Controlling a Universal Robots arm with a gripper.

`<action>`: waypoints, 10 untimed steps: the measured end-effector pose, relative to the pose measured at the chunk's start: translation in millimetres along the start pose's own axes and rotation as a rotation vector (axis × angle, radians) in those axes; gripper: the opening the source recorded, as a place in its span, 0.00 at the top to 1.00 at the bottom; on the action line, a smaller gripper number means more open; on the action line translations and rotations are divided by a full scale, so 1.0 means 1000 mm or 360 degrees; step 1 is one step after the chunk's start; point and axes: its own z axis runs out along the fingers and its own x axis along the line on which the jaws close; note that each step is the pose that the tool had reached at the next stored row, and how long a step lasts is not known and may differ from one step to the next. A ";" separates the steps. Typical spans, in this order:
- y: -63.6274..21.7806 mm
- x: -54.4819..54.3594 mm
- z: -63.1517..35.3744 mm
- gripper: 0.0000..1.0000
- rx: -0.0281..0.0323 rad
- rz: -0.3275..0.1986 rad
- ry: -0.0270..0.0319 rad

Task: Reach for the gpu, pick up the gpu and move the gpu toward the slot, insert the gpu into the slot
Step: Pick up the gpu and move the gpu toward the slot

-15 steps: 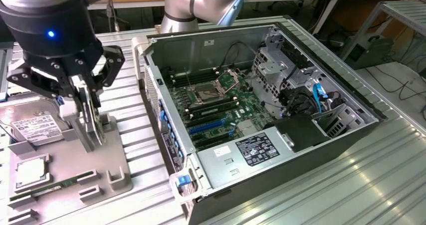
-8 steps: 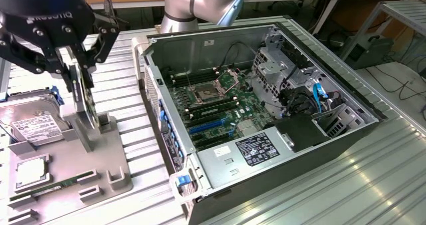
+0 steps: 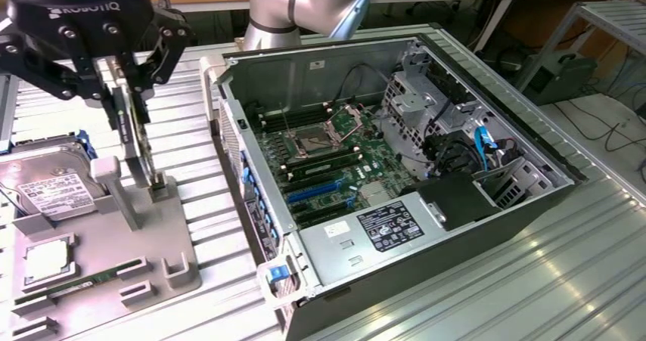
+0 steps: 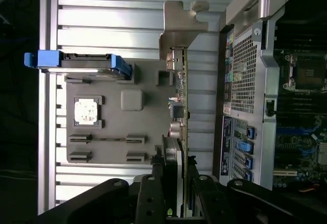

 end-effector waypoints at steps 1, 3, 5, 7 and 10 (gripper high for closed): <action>-0.0002 -0.005 0.0000 0.73 0.00001 0.0000 0.00001; -0.0008 -0.016 0.0001 0.73 0.00001 0.0000 0.00001; -0.0012 -0.025 0.0002 0.73 0.00001 0.0000 0.00004; -0.0016 -0.035 0.0004 0.73 0.00001 0.0000 0.00007; -0.0021 -0.048 0.0008 0.73 0.00000 0.0000 0.00006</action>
